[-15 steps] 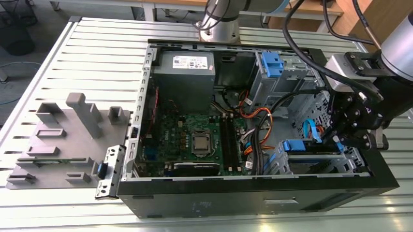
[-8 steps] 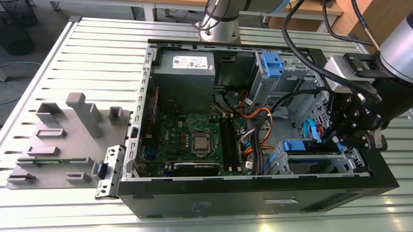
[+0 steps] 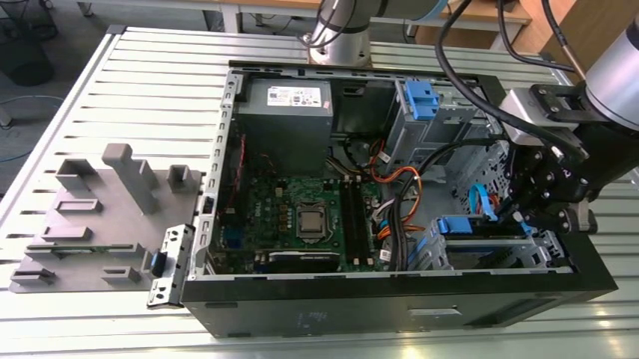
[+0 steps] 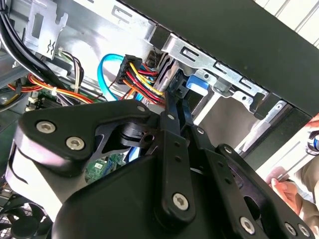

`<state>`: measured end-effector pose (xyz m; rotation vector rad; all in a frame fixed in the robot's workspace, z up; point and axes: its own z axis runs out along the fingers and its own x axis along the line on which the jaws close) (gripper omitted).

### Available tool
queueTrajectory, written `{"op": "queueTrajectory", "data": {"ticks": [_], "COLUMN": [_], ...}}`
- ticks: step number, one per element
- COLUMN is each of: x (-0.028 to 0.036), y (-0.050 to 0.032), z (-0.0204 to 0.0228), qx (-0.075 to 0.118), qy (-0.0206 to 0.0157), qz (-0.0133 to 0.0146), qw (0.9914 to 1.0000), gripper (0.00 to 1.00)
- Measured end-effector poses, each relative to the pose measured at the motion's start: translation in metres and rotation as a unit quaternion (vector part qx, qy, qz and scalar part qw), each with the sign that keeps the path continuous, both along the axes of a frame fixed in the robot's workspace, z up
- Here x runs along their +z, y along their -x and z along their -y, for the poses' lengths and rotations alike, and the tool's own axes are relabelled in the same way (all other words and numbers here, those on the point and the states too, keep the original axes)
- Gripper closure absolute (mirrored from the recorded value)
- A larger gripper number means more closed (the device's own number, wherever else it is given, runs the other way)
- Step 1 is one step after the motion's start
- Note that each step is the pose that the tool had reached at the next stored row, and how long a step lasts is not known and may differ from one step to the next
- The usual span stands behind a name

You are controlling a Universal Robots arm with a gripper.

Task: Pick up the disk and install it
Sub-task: 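Insert the second disk wire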

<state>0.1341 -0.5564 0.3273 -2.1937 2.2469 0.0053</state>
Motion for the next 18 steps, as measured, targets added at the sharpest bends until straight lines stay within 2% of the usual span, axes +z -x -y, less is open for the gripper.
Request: {"op": "queueTrajectory", "data": {"ticks": [10,11,13,15,18], "x": [-0.0023,-0.0019,-0.0014,0.0017,0.011], "y": [0.0,0.0,0.0,0.0,0.0], "z": [-0.0001,-0.0001,0.0,-0.0001,0.0], "qx": [0.0,0.0,0.0,0.0,0.0], "qy": [-0.0011,-0.0008,-0.0003,-0.0003,-0.0003], "qz": [0.0,0.0,0.0,0.0,0.0], "qw": [1.0,1.0,1.0,1.0,1.0], "gripper": [0.82,0.76,0.76,0.76,0.76]}}
